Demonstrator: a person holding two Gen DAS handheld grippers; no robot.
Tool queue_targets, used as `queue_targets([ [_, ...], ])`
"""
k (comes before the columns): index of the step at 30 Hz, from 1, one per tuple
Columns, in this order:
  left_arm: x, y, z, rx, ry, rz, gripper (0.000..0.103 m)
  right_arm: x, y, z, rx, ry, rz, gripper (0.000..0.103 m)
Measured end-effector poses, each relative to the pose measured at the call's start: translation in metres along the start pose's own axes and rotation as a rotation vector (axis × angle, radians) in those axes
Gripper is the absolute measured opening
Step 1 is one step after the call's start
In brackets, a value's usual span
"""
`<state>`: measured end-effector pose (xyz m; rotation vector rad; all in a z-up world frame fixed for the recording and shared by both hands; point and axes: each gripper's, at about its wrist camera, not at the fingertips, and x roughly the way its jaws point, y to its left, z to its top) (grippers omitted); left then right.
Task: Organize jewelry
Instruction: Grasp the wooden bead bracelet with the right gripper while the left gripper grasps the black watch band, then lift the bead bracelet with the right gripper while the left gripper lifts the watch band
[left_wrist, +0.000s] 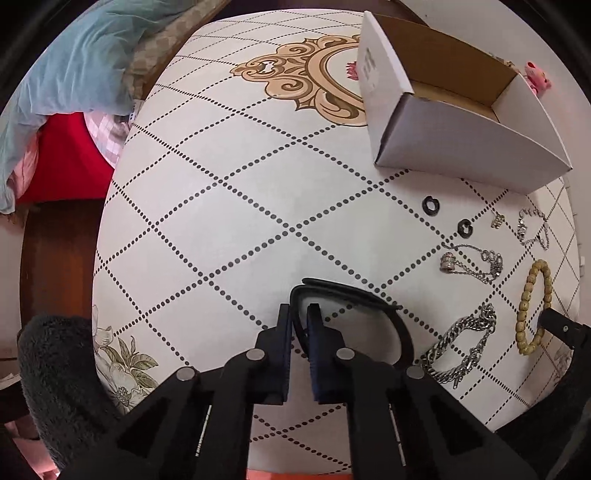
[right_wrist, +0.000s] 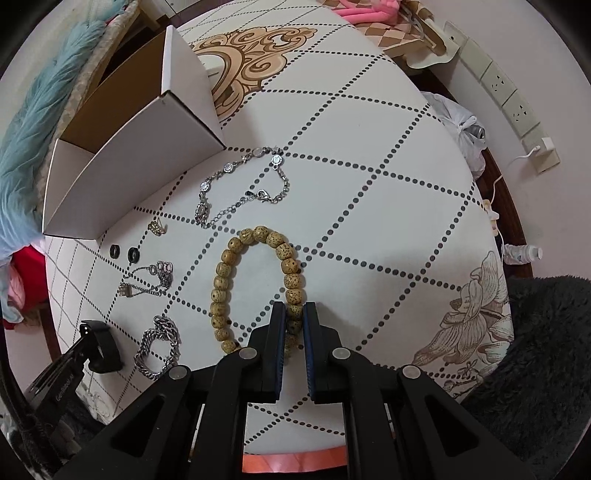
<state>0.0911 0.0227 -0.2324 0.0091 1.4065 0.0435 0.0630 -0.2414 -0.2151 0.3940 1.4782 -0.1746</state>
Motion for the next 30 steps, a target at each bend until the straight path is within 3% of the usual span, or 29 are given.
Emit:
queue_targets([
  [5,-0.016,-0.007,-0.005,0.0,-0.023,-0.028,0.002,0.001,-0.007,0.004,0.009,-0.021,0.015,0.009],
  [15,-0.057,0.001,0.004,-0.022,-0.094,-0.117,0.002,-0.04,0.014,0.0,-0.037,-0.102,0.105,0.009],
  [19,-0.05,0.024,0.014,-0.102,-0.054,-0.209,0.006,-0.055,0.027,0.001,-0.069,-0.134,0.109,0.009],
  [23,-0.032,0.033,0.008,-0.18,0.022,-0.229,0.009,-0.06,0.032,0.003,-0.071,-0.142,0.106,0.009],
  [25,-0.023,0.036,0.005,-0.191,0.038,-0.207,0.018,-0.059,0.031,0.003,-0.068,-0.138,0.105,0.009],
  [26,-0.019,0.037,0.003,-0.197,0.05,-0.203,0.037,-0.058,0.03,0.003,-0.067,-0.136,0.106,0.009],
  [27,-0.016,0.037,0.0,-0.203,0.057,-0.205,0.047,-0.057,0.029,0.002,-0.063,-0.13,0.106,0.009],
  [28,-0.013,0.038,-0.002,-0.21,0.062,-0.215,0.053,-0.057,0.028,0.002,-0.062,-0.127,0.105,0.009],
  [30,-0.008,0.039,-0.006,-0.229,0.085,-0.228,0.053,-0.055,0.026,0.001,-0.062,-0.124,0.095,0.009],
])
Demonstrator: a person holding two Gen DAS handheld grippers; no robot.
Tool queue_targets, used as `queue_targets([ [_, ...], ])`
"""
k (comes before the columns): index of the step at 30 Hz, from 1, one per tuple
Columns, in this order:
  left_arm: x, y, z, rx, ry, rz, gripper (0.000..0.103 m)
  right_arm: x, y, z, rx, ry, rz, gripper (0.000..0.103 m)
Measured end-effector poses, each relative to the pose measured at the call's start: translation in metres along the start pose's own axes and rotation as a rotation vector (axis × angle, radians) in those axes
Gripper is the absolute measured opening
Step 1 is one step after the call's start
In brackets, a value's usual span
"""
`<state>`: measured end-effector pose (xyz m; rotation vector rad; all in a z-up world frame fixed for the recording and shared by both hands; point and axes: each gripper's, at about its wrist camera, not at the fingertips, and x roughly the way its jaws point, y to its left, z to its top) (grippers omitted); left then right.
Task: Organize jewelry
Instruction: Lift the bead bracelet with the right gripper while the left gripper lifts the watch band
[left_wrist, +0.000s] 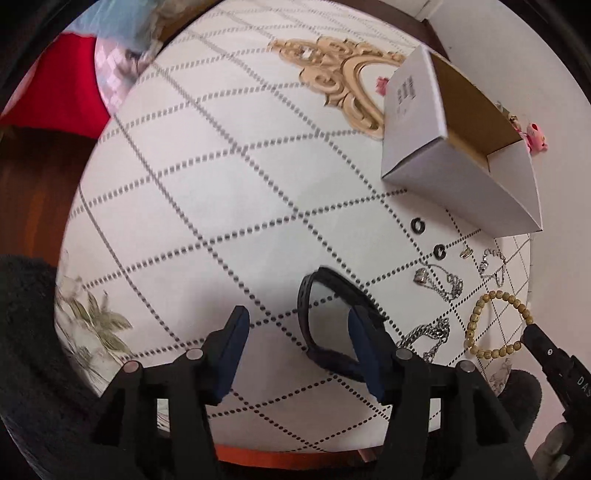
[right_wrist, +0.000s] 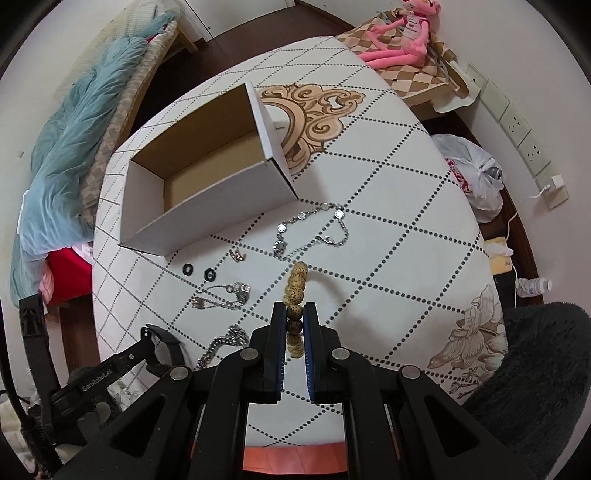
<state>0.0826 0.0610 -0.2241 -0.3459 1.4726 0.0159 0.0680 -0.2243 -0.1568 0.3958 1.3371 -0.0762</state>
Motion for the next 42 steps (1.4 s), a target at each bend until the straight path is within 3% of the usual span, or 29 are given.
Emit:
queue_targets([
  [5,0.003,-0.006,-0.008,-0.032,0.021,-0.074,0.053,0.004,-0.006,-0.002,0.019,0.009,-0.01,0.009],
  [11,0.013,-0.026,-0.001,0.002,0.039,-0.052,0.058,0.008,-0.004,-0.003,0.023,0.014,-0.022,0.009],
  [15,0.018,-0.043,-0.001,0.061,0.028,0.023,0.058,0.01,-0.004,-0.004,0.023,0.015,-0.026,0.009],
  [19,0.016,-0.047,-0.001,0.082,0.007,0.024,0.057,0.011,-0.004,-0.004,0.027,0.013,-0.027,0.009],
  [21,0.014,-0.046,-0.004,0.092,-0.022,0.007,0.051,0.011,-0.005,-0.004,0.031,0.013,-0.026,0.009],
  [22,0.012,-0.046,-0.005,0.093,-0.034,-0.021,0.037,0.011,-0.006,-0.004,0.031,0.012,-0.026,0.009],
  [23,0.01,-0.046,0.0,0.091,-0.038,-0.03,0.034,0.01,-0.006,-0.004,0.032,0.01,-0.027,0.009],
  [35,-0.027,-0.038,-0.005,0.105,-0.109,-0.097,0.017,-0.012,-0.004,0.005,0.024,-0.045,0.003,0.009],
  [42,-0.054,-0.043,0.005,0.107,-0.173,-0.129,0.015,-0.031,0.014,0.011,-0.01,-0.086,0.044,0.009],
])
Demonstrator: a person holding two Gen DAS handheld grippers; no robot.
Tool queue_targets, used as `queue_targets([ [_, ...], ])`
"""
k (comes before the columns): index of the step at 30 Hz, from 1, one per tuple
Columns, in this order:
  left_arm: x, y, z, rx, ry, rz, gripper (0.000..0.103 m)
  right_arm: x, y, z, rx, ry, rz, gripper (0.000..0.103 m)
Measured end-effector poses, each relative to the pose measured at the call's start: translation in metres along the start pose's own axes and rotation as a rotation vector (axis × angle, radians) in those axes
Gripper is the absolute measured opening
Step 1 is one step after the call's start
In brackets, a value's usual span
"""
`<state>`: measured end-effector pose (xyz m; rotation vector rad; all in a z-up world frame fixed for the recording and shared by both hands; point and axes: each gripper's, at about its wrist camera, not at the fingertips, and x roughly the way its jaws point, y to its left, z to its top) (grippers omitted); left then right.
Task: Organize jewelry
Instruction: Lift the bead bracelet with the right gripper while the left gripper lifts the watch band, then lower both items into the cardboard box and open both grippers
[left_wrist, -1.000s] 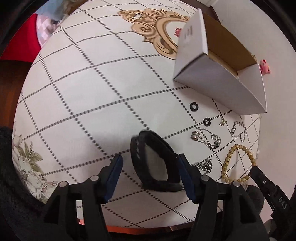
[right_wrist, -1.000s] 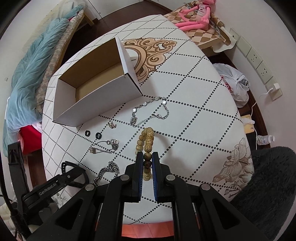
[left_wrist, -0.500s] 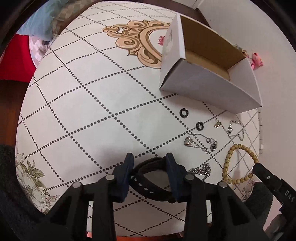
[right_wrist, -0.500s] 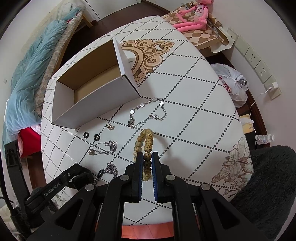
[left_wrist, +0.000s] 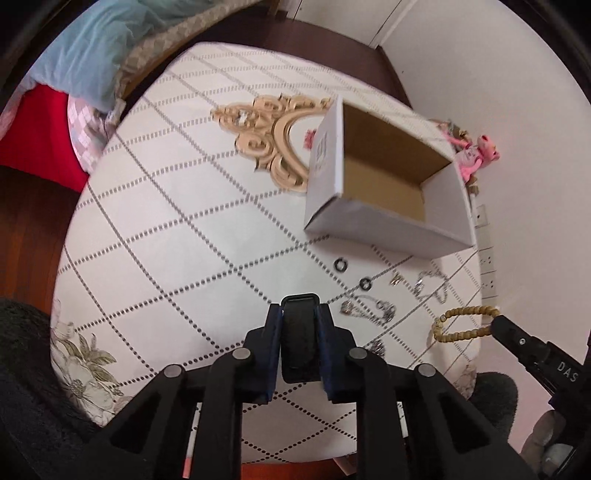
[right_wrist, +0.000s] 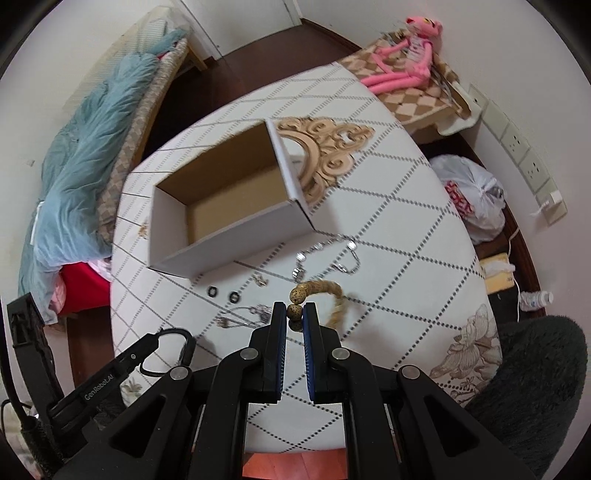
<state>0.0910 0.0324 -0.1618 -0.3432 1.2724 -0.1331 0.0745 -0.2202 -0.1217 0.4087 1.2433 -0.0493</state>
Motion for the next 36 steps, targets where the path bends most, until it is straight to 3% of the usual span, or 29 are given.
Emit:
queue_targets([
  [10,-0.069,-0.048,0.05,0.095,-0.149,-0.097,0.015,-0.049,0.04,0.041,-0.083,-0.081,0.134,0.009],
  [14,-0.067,-0.068,0.083,0.15,-0.172,-0.093,0.015,-0.05,0.062,0.078,-0.153,-0.121,0.133,0.009],
  [17,-0.047,-0.078,0.106,0.183,-0.145,-0.079,0.015,-0.031,0.072,0.104,-0.187,-0.113,0.116,0.009],
  [23,0.004,-0.085,0.138,0.189,-0.049,-0.053,0.016,0.026,0.078,0.144,-0.21,-0.006,0.092,0.009],
  [27,0.026,-0.087,0.151,0.182,-0.002,0.016,0.017,0.054,0.077,0.158,-0.199,0.086,0.145,0.009],
  [31,0.038,-0.088,0.16,0.196,0.015,0.101,0.027,0.077,0.069,0.165,-0.182,0.168,0.157,0.012],
  [33,0.036,-0.085,0.16,0.2,-0.001,0.131,0.028,0.077,0.066,0.163,-0.196,0.163,0.129,0.025],
  [34,0.034,-0.083,0.16,0.198,-0.01,0.144,0.034,0.077,0.065,0.163,-0.2,0.158,0.114,0.042],
  [35,0.033,-0.082,0.159,0.198,-0.016,0.153,0.047,0.075,0.063,0.162,-0.21,0.149,0.088,0.057],
  [36,0.032,-0.079,0.157,0.196,-0.024,0.162,0.054,0.073,0.063,0.16,-0.22,0.14,0.075,0.064],
])
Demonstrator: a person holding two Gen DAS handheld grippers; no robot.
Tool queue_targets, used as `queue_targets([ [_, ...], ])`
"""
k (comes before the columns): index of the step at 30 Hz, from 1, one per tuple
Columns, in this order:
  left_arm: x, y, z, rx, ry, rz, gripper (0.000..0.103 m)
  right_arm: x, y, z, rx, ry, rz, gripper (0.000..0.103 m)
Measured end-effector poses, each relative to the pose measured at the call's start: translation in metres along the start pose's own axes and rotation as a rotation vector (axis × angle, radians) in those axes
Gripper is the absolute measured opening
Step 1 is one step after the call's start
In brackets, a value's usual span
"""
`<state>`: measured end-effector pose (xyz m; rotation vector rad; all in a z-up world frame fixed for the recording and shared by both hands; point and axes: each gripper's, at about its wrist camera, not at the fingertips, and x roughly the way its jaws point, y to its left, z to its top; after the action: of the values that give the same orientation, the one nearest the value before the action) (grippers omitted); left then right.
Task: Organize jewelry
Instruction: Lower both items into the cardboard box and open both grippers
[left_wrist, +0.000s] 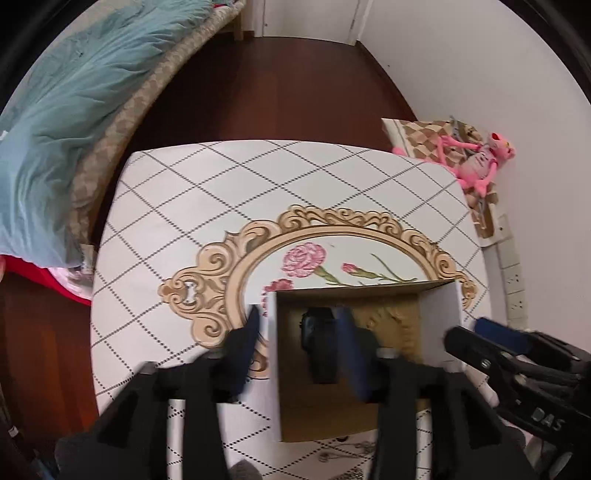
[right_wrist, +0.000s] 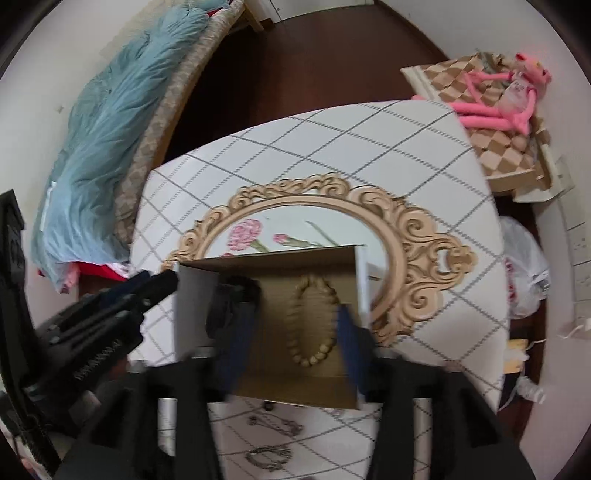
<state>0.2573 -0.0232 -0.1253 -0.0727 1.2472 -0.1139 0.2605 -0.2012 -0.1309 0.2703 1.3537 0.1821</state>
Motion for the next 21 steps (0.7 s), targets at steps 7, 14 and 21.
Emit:
queue_targets([
  [7,-0.009,0.007,-0.023,0.017,-0.089,0.116,0.093,-0.002,0.001,-0.025,-0.079,-0.047,-0.229,0.095],
  [14,-0.011,0.012,-0.047,0.006,-0.12,0.183,0.101,0.009,0.001,-0.05,-0.086,-0.063,-0.298,0.098],
  [21,-0.03,0.009,-0.06,-0.003,-0.139,0.176,0.101,-0.006,0.003,-0.064,-0.078,-0.104,-0.317,0.098],
])
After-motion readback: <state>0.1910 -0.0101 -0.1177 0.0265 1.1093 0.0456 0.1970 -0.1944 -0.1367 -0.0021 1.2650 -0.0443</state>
